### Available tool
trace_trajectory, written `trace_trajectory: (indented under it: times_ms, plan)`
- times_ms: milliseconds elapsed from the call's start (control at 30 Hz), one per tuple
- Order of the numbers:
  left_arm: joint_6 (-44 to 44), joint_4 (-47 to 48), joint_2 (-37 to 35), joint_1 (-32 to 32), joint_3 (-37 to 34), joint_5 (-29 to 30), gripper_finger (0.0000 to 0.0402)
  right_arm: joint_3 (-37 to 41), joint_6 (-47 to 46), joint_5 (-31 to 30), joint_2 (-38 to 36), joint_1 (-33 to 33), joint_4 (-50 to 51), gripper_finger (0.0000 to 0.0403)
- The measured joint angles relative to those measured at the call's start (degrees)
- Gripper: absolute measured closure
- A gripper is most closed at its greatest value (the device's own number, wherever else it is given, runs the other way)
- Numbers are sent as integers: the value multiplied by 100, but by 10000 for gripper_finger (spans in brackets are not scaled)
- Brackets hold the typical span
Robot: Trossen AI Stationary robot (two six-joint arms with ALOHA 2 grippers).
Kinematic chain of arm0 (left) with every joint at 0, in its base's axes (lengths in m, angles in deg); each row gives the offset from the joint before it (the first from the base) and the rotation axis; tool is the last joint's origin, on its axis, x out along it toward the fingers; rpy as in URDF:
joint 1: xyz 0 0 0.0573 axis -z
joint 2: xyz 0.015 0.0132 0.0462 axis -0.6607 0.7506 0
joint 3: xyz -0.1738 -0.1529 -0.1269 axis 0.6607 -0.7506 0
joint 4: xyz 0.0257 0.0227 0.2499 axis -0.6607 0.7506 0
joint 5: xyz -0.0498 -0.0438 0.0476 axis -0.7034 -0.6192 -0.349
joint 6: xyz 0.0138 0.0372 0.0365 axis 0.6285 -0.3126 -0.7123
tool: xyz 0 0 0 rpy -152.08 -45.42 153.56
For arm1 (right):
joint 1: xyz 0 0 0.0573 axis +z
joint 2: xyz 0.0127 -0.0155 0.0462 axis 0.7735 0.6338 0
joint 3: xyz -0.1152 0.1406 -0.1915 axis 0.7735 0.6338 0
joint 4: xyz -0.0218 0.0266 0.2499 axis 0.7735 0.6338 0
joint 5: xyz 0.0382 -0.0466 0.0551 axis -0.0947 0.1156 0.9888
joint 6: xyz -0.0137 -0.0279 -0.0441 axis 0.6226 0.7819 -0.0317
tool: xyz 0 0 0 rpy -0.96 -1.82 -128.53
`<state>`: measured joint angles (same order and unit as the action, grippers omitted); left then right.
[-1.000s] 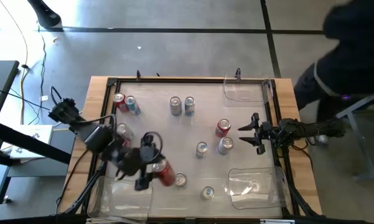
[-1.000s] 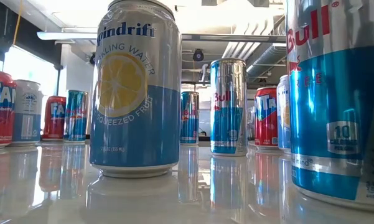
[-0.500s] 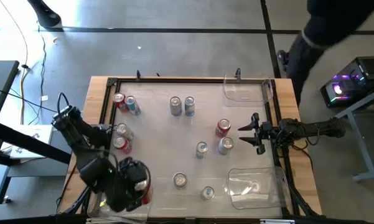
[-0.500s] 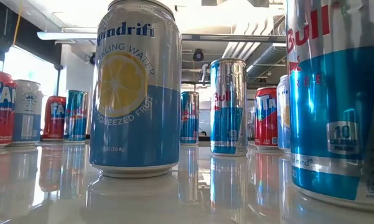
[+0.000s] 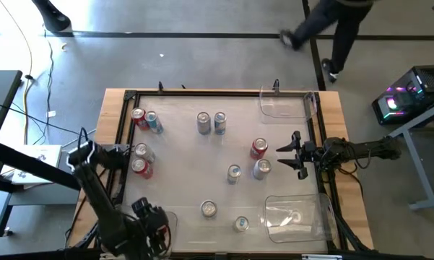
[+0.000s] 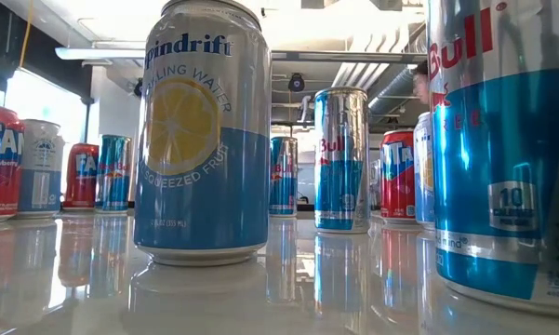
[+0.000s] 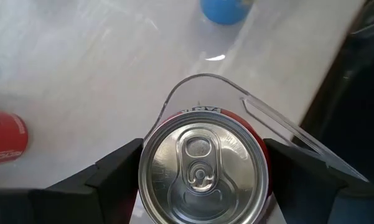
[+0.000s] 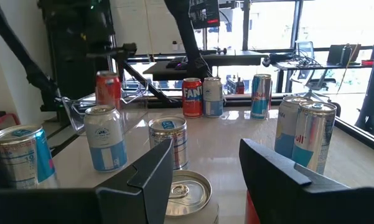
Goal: Sort soda cans
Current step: Put the bottom right orange soda can into the bottom left transparent bin
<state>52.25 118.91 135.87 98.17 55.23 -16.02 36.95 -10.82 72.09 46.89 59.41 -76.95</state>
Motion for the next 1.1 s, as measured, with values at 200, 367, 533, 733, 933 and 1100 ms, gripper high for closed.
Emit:
trace_trajectory:
  times_ms: [200, 367, 533, 733, 933, 1100]
  plan:
    - [384, -68, 538, 122, 0, 284, 112, 0, 1, 1, 0, 1, 0, 224]
    - [763, -58, 774, 233, 9, 746, 112, -2, -1, -1, 0, 1, 0, 224]
    - [1084, -61, 841, 304, 4, 1183, 107, 0, -1, 1, 0, -1, 0, 224]
    - [1097, -33, 842, 302, 0, 1221, 77, -1, 0, 1, 1, 0, 0, 224]
    - [1046, -17, 838, 278, 0, 1389, 66, 0, 1, 1, 0, -1, 0, 224]
    - [1097, 6, 759, 259, 0, 1504, 65, -2, -1, 0, 0, -1, 0, 224]
